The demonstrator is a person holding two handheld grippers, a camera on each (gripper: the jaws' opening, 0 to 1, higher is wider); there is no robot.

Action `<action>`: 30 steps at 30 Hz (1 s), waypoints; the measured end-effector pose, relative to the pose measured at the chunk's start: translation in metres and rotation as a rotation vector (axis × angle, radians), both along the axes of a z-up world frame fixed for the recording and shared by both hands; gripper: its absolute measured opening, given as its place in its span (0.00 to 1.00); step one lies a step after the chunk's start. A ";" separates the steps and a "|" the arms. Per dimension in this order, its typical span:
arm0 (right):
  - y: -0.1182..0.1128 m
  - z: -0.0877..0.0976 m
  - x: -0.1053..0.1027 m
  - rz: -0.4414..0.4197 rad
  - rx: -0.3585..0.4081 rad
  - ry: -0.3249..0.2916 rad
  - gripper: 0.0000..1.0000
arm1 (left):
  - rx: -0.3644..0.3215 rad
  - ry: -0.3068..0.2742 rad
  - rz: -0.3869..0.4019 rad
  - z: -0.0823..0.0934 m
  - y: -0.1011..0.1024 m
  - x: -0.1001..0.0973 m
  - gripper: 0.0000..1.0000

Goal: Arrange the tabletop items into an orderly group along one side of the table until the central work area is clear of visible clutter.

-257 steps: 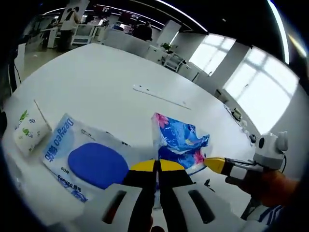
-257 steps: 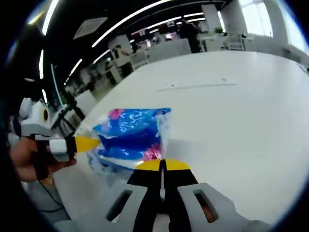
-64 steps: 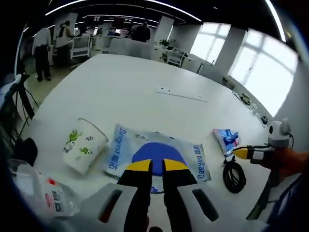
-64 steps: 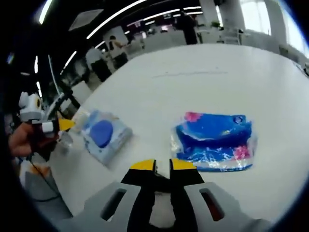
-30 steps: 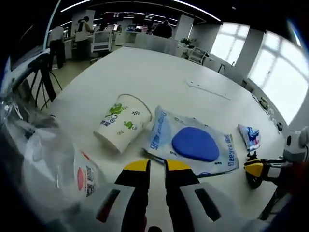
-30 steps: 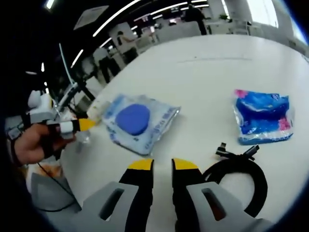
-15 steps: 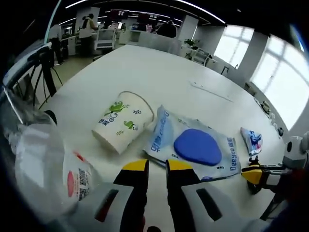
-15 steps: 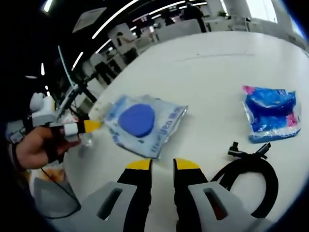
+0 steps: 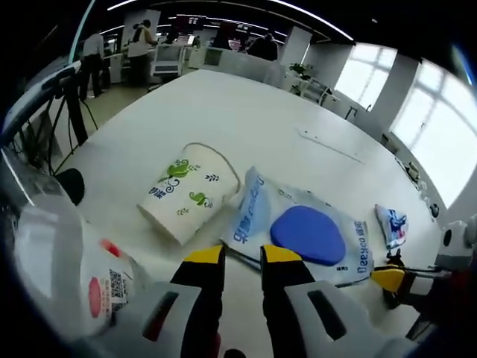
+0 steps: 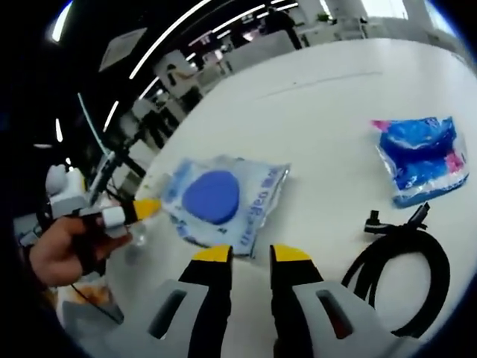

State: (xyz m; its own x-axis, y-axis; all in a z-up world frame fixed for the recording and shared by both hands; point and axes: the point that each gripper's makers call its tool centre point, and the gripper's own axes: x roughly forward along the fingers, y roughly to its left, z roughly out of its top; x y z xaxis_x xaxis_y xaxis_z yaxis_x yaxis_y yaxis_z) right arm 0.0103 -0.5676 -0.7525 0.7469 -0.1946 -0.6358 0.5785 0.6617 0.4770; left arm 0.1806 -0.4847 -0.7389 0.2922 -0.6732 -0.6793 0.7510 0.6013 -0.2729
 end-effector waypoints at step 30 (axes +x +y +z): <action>0.003 -0.012 0.015 -0.065 0.049 -0.055 0.04 | 0.025 -0.003 -0.032 -0.008 -0.004 0.004 0.09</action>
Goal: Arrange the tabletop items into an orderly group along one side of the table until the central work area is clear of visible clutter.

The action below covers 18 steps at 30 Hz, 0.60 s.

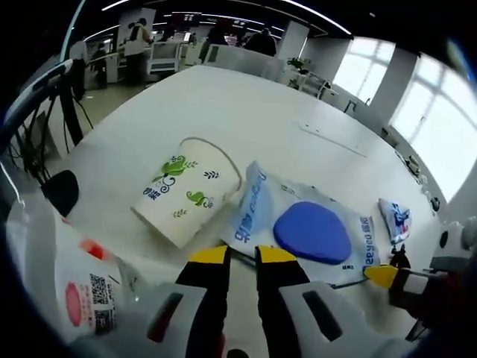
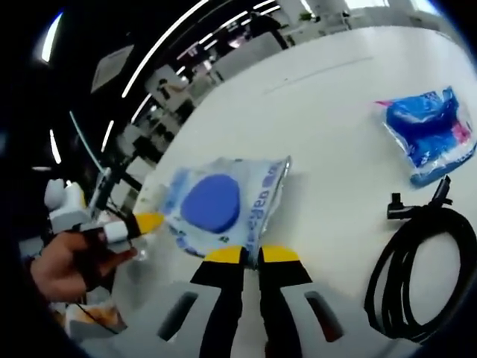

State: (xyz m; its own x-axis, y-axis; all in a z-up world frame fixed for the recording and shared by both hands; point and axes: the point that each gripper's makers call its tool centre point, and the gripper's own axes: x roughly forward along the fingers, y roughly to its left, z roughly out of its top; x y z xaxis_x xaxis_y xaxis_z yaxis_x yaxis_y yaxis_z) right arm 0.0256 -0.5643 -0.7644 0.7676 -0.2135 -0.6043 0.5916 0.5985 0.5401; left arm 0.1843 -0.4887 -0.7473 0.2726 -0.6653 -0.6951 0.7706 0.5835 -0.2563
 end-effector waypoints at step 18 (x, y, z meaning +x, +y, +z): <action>-0.001 0.001 -0.026 -0.005 -0.004 -0.002 0.00 | 0.004 0.004 -0.029 0.000 0.005 -0.009 0.09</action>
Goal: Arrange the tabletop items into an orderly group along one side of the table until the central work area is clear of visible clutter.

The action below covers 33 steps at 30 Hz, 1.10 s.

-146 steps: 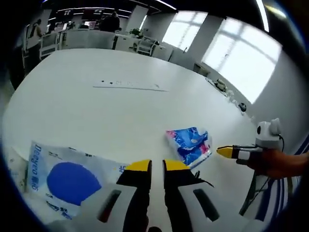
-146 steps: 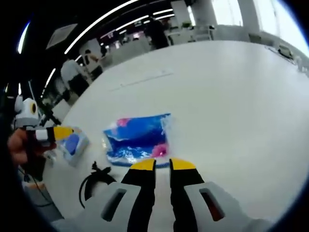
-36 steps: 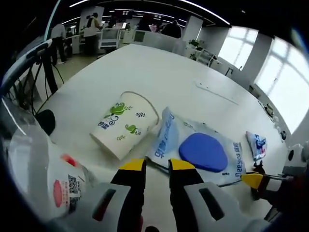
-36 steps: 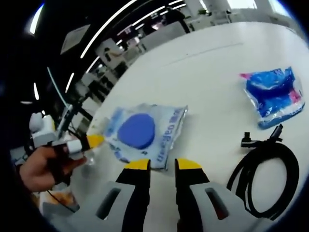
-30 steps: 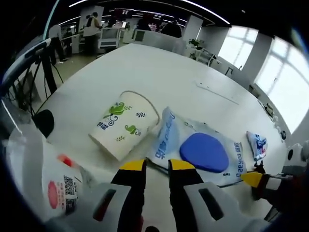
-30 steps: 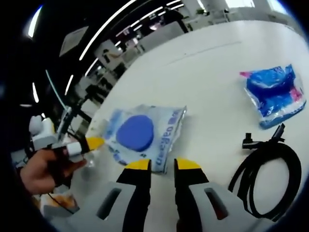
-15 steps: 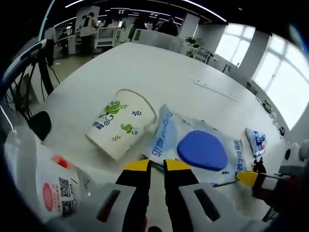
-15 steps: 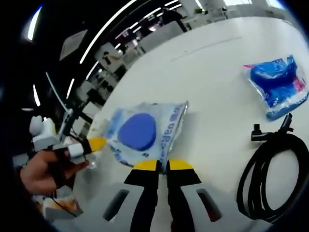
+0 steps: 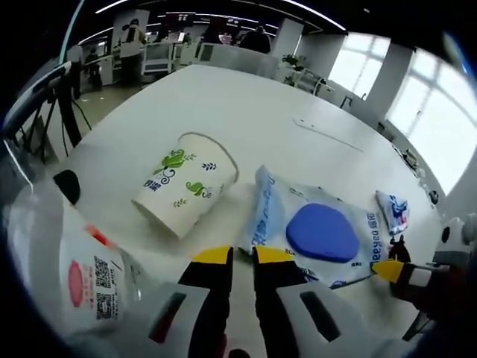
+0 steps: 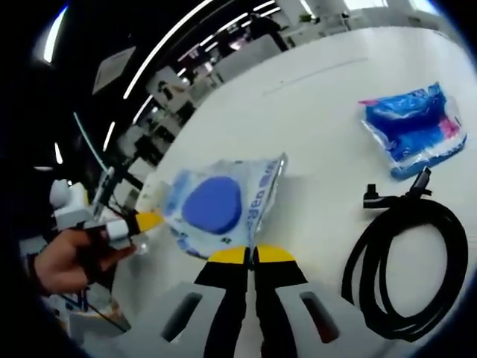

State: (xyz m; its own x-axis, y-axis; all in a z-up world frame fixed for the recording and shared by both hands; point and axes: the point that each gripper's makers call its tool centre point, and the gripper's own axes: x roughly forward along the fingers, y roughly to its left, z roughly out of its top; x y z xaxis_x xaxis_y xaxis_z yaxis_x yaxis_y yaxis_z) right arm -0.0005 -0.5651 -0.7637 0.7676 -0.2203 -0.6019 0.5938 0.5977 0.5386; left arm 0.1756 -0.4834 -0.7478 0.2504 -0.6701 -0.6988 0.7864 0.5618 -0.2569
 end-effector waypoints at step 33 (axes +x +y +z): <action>-0.076 0.026 -0.009 0.020 -0.095 0.016 0.00 | -0.050 0.034 -0.122 0.009 -0.064 -0.027 0.00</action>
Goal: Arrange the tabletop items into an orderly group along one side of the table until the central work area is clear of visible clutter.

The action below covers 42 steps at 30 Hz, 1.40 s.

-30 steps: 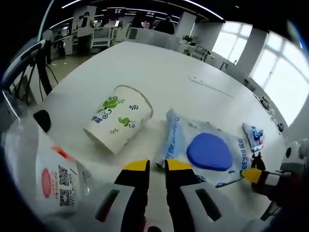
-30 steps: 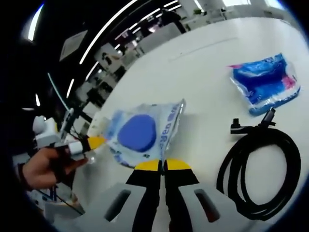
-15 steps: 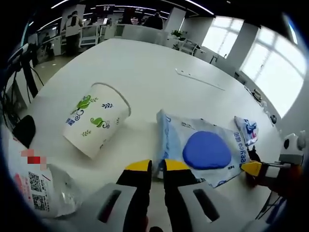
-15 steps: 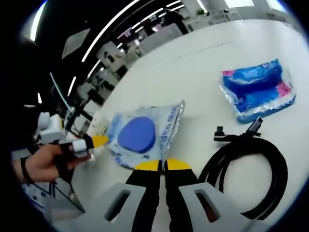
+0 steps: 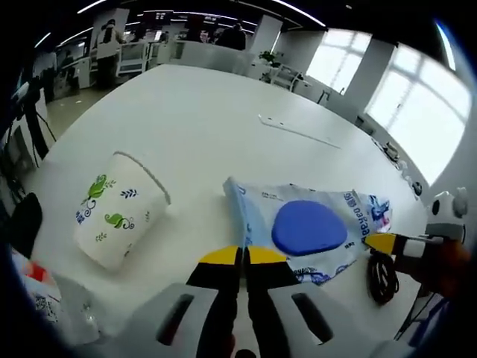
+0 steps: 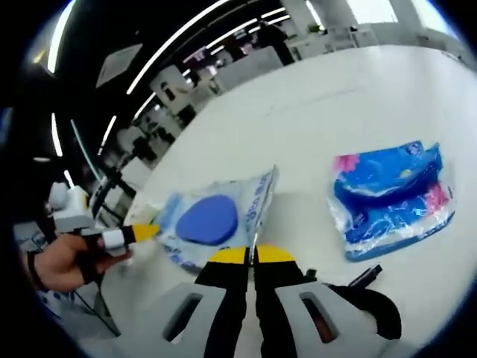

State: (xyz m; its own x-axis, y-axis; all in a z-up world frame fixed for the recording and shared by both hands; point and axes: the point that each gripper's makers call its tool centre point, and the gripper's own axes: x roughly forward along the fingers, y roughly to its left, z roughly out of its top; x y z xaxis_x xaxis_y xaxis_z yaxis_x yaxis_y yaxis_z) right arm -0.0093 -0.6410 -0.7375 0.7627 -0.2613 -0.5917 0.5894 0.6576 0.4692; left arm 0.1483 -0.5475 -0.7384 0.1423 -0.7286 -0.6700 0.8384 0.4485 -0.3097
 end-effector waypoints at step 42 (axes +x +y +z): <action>-0.015 -0.017 -0.025 -0.018 0.002 0.080 0.08 | 0.043 0.000 0.001 -0.007 -0.013 -0.003 0.03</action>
State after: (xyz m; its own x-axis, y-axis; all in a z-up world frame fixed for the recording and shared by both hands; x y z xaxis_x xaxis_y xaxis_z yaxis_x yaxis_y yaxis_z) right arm -0.0341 -0.6564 -0.7545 0.7079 -0.2736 -0.6512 0.6368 0.6459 0.4210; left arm 0.1454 -0.5607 -0.7452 0.1428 -0.6992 -0.7006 0.8377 0.4623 -0.2906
